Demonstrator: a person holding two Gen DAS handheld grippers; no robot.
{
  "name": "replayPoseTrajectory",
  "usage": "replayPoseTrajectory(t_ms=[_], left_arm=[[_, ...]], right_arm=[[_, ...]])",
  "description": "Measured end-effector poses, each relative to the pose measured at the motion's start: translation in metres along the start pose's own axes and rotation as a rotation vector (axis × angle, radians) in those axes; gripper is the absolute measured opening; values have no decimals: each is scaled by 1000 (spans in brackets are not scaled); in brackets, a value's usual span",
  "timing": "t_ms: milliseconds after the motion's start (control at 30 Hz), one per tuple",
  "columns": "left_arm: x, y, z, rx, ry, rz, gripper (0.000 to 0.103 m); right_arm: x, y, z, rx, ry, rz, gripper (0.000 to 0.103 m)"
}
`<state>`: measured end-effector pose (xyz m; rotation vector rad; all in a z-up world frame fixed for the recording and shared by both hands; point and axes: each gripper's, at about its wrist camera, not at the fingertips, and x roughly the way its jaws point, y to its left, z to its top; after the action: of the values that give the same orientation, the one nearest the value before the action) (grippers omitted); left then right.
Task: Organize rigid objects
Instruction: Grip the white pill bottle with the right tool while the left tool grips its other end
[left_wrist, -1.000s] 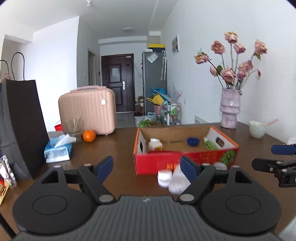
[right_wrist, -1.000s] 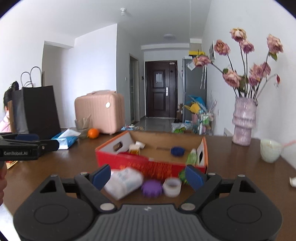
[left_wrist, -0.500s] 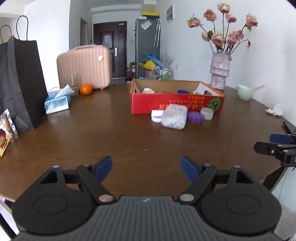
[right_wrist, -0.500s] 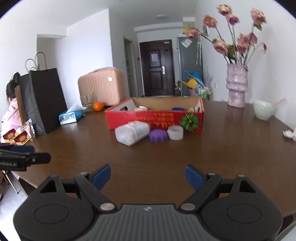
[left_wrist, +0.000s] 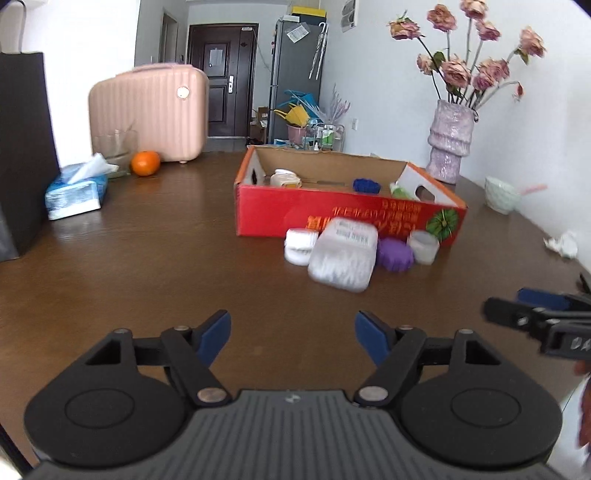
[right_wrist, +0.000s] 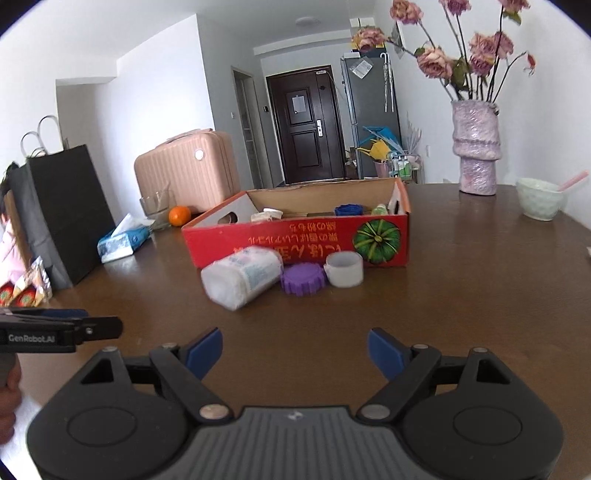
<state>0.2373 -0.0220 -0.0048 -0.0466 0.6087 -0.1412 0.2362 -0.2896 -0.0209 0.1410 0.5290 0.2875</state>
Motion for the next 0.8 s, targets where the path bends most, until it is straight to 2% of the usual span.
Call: replayPoseTrajectory(t_ms=[33,167,267,333,367,433,500,567,800], left_arm=[[10,-1,6,-8,7,-11,69],[46,-3,25,-50,32,-87,70],[71,-6,34,-63,37,-122,67],[84,-5,38,-85,38,-155,56],[90,-3,40,-101,36,-182,54],[100,2,42,-150,53,-225,45],[106,8,42,-198,58,-253,45],[106,12,41,-217,52,-264,41],[81,16,27,-162,38,-309,38]], right_arm=[[14,-1,7,6,2,19,79],[68,-6,34,41,23,95,66],[110,-11,53,91,46,146,61],[132,-11,63,95,52,139,58],[142,-11,67,95,58,141,57],[158,-12,72,115,86,174,52],[166,-14,73,149,109,210,42],[166,-13,70,153,114,199,32],[117,-2,41,155,150,237,25]])
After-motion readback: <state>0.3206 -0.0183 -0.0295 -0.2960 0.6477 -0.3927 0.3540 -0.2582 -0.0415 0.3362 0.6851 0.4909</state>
